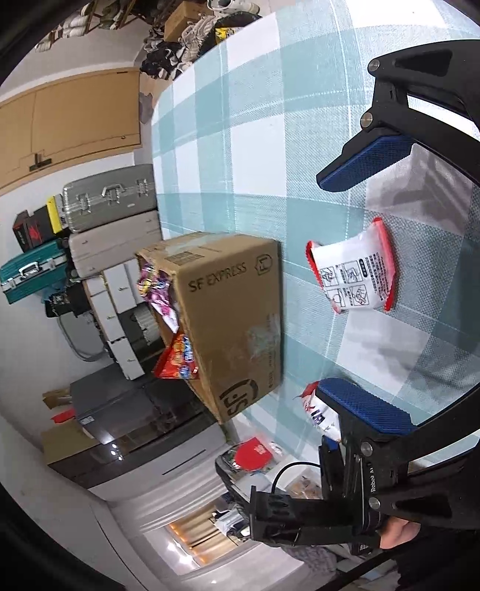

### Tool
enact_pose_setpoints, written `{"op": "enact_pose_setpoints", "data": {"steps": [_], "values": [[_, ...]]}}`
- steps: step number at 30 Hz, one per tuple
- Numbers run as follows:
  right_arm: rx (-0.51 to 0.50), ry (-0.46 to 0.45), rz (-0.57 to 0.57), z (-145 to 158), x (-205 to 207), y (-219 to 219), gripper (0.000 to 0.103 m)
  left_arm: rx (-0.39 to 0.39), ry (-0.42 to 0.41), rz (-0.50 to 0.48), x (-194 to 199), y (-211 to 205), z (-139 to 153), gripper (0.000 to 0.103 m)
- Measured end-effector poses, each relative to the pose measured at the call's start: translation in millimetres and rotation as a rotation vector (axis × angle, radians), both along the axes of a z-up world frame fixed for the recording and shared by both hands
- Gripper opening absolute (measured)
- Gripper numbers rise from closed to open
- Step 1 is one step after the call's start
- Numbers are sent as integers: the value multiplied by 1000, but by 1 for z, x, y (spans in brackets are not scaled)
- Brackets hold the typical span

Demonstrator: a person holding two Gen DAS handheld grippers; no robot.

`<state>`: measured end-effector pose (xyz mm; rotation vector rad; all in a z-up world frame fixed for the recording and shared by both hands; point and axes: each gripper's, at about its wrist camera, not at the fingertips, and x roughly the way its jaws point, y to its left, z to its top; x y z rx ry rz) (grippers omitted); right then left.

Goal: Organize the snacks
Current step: 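Grasp the white-red wafer pack with the right tool while the left tool holds the noodle bag, then carry the noodle bag and wafer pack over the SF box with both tools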

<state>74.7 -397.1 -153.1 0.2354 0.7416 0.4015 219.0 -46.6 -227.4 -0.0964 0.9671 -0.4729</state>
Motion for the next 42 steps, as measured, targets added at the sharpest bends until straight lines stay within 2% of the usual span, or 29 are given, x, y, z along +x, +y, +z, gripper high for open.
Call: {"op": "enact_pose_setpoints", "data": {"steps": [6, 10, 16, 19, 21, 23, 25, 34, 38, 42], "values": [[-34, 39, 15, -10, 8, 7, 102, -8, -8, 13, -7, 11, 0, 43], [-80, 92, 20, -20, 16, 14, 102, -24, -10, 24, -9, 14, 1, 43], [-153, 122, 45, -26, 24, 30, 100, -35, -17, 44, -18, 28, 5, 43], [-179, 139, 54, -30, 28, 36, 81, -33, -15, 53, -21, 32, 6, 43], [-179, 149, 52, -32, 30, 37, 80, -32, -14, 56, -23, 34, 7, 43], [-178, 148, 54, -32, 29, 39, 74, -17, -23, 59, -25, 35, 9, 43], [-198, 144, 59, -32, 29, 42, 51, -11, -31, 60, -26, 35, 11, 43], [-237, 93, 65, -26, 20, 49, 44, -17, -43, 64, -38, 44, 24, 43], [-199, 79, 57, -15, 14, 45, 44, -19, -51, 78, -43, 50, 35, 43], [-148, 38, 61, 9, 5, 41, 44, -28, -68, 76, -47, 54, 51, 43]]}}
